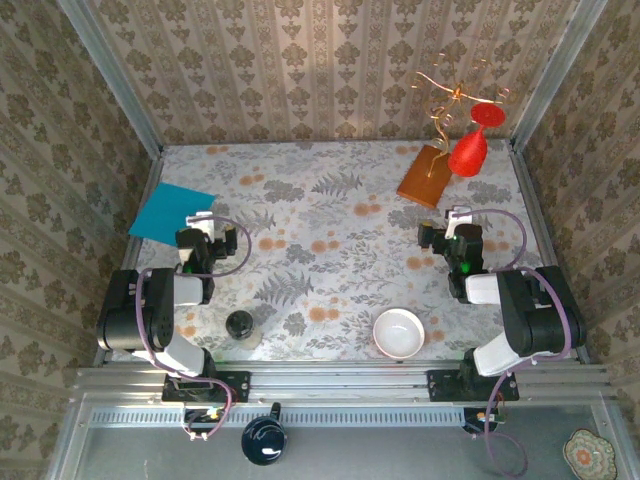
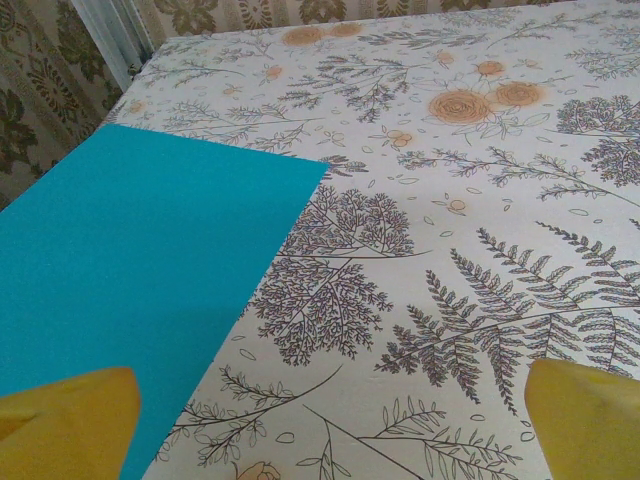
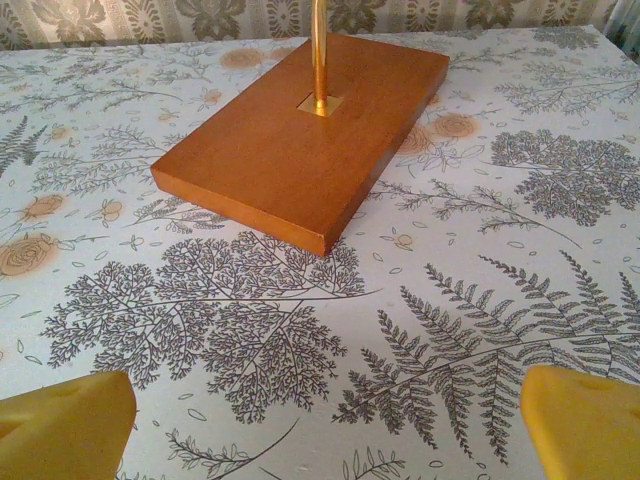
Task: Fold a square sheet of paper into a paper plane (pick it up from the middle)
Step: Move the square sheet of paper to the center of the table.
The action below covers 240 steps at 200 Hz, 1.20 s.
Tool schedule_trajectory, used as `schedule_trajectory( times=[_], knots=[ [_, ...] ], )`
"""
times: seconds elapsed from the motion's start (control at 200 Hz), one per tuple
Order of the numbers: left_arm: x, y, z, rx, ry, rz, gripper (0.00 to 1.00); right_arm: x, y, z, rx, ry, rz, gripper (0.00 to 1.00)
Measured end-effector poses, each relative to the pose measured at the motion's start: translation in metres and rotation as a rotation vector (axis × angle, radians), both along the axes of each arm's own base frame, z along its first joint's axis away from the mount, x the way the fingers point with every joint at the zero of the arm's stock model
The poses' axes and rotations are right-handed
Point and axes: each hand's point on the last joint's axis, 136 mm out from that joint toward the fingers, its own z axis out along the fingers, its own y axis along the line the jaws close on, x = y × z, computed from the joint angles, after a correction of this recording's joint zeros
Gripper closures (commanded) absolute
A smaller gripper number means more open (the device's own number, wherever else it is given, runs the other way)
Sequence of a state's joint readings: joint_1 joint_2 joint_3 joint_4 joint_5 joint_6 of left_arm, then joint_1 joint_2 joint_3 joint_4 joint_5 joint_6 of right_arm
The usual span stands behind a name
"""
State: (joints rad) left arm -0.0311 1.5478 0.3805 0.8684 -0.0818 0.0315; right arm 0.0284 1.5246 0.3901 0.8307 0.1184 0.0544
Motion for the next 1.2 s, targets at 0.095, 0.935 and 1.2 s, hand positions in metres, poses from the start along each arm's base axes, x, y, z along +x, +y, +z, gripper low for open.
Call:
schedule_trajectory(
  times=[0.095, 0.935, 1.2],
  knots=[
    [0.0, 0.0, 0.0, 0.0, 0.0, 0.0, 0.0, 0.001, 0.0, 0.002, 0.0, -0.004, 0.0, 0.0],
    [-0.014, -0.008, 0.123, -0.139, -0.102, 0.033, 0.0, -0.002, -0.011, 0.125, 0.133, -0.072, -0.125, 0.0],
    [-0.016, -0.013, 0.131, -0.375, 0.063, 0.051, 0.0, 0.011, 0.052, 0.131, 0.254, 0.1, -0.034, 0.0]
  ],
)
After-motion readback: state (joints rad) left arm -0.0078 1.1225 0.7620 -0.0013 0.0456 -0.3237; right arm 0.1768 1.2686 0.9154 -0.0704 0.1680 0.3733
